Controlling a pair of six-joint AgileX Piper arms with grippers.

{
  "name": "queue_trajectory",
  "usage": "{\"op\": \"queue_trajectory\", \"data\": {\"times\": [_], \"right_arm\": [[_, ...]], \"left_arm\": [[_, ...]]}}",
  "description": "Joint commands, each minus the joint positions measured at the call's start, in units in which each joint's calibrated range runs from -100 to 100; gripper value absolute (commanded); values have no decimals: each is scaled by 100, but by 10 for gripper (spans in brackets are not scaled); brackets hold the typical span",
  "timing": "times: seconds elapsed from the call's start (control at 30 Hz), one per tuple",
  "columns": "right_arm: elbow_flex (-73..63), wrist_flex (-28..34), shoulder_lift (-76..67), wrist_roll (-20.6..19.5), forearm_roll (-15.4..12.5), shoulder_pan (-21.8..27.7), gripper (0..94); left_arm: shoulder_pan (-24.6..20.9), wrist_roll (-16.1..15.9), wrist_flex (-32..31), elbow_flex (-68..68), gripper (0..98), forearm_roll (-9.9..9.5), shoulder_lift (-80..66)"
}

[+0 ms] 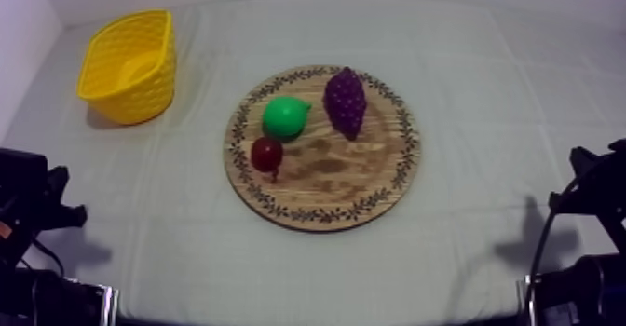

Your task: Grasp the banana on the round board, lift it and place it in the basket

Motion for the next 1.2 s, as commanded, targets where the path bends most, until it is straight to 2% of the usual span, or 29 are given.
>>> {"op": "queue_trajectory", "data": {"times": [0.0, 0.1, 0.3, 0.4, 1.17], "right_arm": [[-3, 0, -2, -2, 1, 0, 3], [-3, 0, -2, 1, 1, 0, 3], [-3, 0, -2, 0, 1, 0, 3], [-3, 0, -2, 0, 1, 0, 3], [-3, 0, -2, 0, 1, 0, 3]], "left_arm": [[38, 53, 108, 3, 1, -39, -343], [109, 160, 260, -7, 1, -70, -582], [278, 671, 366, -18, 1, -175, -782], [315, 786, 375, -16, 1, -186, -799], [333, 845, 380, -15, 1, -193, -808]]}}
